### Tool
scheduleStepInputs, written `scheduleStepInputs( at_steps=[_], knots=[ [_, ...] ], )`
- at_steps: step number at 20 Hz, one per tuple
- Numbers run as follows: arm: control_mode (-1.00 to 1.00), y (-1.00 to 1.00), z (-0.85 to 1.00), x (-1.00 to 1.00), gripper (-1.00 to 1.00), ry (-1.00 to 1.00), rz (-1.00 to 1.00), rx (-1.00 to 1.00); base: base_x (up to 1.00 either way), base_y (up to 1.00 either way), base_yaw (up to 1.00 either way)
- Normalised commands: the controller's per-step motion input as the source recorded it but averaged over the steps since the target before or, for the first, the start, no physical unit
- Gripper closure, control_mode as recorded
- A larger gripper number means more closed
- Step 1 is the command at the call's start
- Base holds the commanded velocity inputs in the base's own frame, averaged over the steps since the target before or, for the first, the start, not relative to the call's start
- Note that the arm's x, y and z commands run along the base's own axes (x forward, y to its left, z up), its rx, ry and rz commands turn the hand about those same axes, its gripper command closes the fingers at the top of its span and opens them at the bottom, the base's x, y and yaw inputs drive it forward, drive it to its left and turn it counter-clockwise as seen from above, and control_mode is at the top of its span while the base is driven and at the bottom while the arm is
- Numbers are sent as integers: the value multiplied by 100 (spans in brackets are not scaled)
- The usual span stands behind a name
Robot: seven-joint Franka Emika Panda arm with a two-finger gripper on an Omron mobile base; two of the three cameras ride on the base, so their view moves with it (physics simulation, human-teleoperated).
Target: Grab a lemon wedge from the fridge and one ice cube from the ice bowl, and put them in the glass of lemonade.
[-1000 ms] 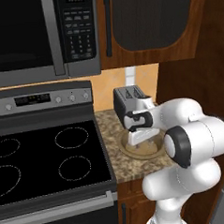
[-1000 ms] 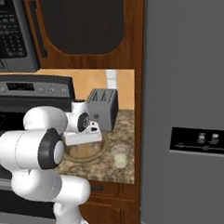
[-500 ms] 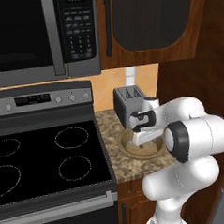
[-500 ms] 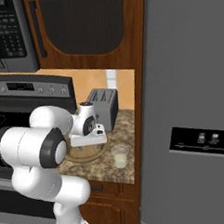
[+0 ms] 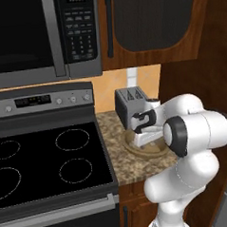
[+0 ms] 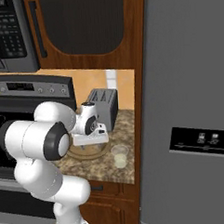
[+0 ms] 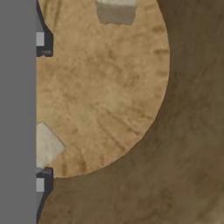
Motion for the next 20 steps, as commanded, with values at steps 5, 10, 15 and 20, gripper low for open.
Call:
scheduleStepInputs(
  at_steps=[5,10,15,20],
  knots=[
    [-100,0,-16,-41,-100,-2,0,0,0,0,0],
    [-100,15,-9,8,-100,0,0,0,0,0,0],
    [-100,10,-13,5,-100,0,0,0,0,0,0],
    [-100,1,-10,0,-100,1,0,0,0,0,0]
  ],
)
